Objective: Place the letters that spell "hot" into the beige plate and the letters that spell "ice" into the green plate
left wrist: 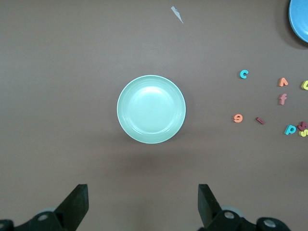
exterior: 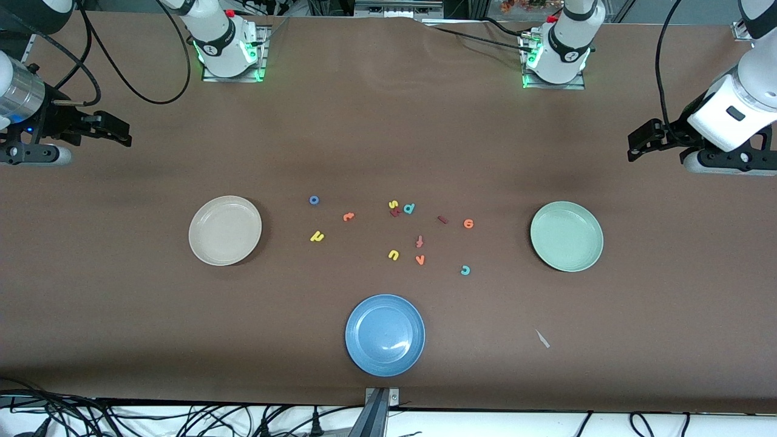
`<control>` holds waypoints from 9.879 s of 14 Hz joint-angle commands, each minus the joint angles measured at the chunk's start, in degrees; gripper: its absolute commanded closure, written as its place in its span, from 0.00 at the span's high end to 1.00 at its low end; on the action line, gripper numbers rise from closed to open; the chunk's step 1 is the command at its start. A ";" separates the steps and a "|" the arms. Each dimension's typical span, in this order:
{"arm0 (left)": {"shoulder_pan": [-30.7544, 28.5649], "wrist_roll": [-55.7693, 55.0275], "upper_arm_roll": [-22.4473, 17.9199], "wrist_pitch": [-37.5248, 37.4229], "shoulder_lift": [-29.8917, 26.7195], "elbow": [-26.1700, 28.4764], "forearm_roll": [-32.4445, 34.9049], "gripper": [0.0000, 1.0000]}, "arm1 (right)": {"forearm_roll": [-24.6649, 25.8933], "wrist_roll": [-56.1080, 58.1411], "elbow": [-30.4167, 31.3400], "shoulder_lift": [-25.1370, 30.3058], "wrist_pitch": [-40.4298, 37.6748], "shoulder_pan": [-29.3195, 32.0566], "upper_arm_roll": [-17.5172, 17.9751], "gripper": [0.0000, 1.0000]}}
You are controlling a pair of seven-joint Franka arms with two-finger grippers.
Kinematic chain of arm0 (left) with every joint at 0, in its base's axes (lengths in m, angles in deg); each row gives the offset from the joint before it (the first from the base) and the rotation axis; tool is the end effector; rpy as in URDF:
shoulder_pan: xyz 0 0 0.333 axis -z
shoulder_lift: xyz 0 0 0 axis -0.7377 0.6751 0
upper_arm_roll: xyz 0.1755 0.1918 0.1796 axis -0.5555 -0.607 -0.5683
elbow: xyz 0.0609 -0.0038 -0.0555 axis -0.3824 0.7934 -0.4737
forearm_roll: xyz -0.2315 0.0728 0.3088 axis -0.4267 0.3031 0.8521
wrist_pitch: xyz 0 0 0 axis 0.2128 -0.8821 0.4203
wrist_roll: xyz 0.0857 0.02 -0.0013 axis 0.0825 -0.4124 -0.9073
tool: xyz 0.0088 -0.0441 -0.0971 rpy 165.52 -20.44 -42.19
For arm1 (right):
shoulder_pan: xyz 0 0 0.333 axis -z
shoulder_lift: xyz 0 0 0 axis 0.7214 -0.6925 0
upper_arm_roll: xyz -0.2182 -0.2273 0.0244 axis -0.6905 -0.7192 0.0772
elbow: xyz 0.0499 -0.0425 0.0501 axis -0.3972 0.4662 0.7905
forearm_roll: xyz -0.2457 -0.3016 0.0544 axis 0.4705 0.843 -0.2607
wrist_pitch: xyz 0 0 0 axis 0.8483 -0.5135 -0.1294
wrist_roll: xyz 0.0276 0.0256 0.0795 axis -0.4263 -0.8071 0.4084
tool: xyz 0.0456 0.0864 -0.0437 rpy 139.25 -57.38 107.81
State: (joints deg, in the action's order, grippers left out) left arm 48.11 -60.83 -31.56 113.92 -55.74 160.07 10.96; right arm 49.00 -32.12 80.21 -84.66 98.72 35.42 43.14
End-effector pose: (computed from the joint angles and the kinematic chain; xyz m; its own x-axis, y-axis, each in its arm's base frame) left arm 0.5522 -0.0411 0.5861 0.9988 -0.0257 -0.0416 -0.0255 -0.9997 0.0053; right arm 0.5419 0.0097 0.5659 0.9913 0.0024 -0.1320 0.0065 -0.9995 0.0306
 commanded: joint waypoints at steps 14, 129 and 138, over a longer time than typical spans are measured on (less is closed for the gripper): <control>0.04 1.08 0.02 -2.35 -0.34 -1.92 1.15 1.00 | -0.86 -0.02 -0.96 -0.39 -0.97 0.02 -0.36 1.00; 2.14 1.26 0.81 0.11 5.10 -2.18 -0.08 1.00 | -1.65 -35.88 20.58 -30.97 58.98 -14.48 15.20 0.24; 10.32 0.47 1.51 20.22 22.41 -2.27 -1.31 1.00 | -1.65 -20.18 9.23 -27.46 35.42 -13.69 8.27 0.21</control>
State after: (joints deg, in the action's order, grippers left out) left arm 58.36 -61.10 -29.78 131.25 -36.31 159.24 10.90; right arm 47.15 -58.90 89.14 -113.71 136.22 21.28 53.85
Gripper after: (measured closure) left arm 0.000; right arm 0.727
